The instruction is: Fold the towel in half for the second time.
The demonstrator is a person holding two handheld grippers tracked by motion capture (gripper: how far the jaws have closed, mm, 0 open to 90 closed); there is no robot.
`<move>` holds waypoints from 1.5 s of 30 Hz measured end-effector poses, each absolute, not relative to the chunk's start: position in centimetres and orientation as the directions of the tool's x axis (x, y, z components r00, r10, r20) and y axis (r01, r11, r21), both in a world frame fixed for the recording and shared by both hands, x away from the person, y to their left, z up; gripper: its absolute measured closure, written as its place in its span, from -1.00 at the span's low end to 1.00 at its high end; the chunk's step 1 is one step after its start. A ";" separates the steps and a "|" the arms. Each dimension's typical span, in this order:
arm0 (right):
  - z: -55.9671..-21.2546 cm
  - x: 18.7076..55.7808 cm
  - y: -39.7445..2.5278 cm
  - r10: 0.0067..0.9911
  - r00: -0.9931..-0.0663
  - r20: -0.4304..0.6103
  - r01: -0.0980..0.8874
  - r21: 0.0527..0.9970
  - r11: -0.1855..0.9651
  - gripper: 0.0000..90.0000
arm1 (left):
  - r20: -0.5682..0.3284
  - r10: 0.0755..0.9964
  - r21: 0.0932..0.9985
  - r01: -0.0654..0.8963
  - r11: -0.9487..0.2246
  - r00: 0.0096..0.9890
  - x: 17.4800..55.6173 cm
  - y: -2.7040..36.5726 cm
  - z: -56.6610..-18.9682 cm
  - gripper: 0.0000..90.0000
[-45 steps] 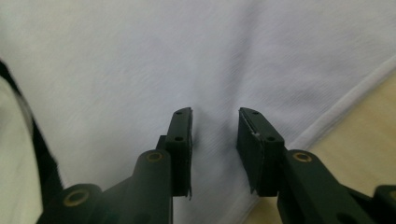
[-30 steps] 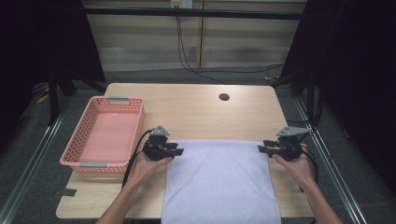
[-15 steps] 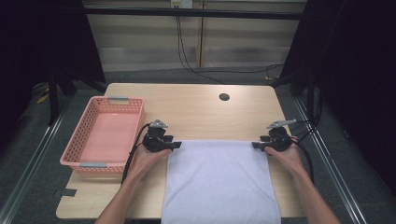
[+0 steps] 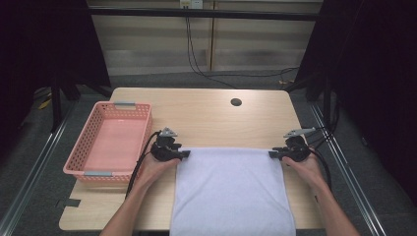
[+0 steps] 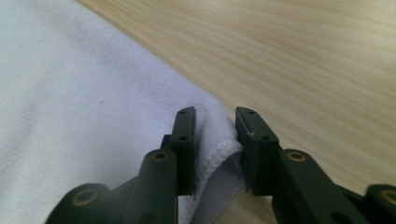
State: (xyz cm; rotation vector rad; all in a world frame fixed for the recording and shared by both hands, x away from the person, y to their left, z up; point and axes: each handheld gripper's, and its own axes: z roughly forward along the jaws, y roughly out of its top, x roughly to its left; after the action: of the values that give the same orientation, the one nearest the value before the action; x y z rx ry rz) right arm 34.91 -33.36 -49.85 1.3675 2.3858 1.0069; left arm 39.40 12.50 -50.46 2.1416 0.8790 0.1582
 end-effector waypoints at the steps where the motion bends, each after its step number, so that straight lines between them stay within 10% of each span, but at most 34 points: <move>1: -49.8 34.9 -33.4 0.829 -0.540 0.148 0.686 0.647 0.332 0.64 | -0.180 0.623 0.719 0.534 -0.444 0.761 39.5 12.5 -50.5 0.56; 6: -49.5 34.8 -33.7 0.820 -0.547 0.171 0.682 0.659 0.317 0.85 | -0.213 0.605 0.725 0.539 -0.428 0.767 39.6 12.5 -49.6 0.83; 35: -41.1 40.4 -36.0 0.847 -0.487 0.212 0.536 0.838 0.099 0.88 | -0.193 0.636 0.873 0.427 -0.237 0.747 44.4 12.8 -40.6 0.86; 45: -40.0 35.1 -35.7 0.803 -0.569 0.179 0.479 0.866 0.146 0.89 | -0.153 0.589 0.896 0.362 -0.256 0.794 39.7 13.7 -40.0 0.87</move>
State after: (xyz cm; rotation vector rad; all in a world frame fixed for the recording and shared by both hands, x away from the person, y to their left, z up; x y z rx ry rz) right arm 35.14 -35.67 -40.02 1.2358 2.1030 1.3922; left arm 39.66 13.70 -39.95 1.8755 0.7233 0.2555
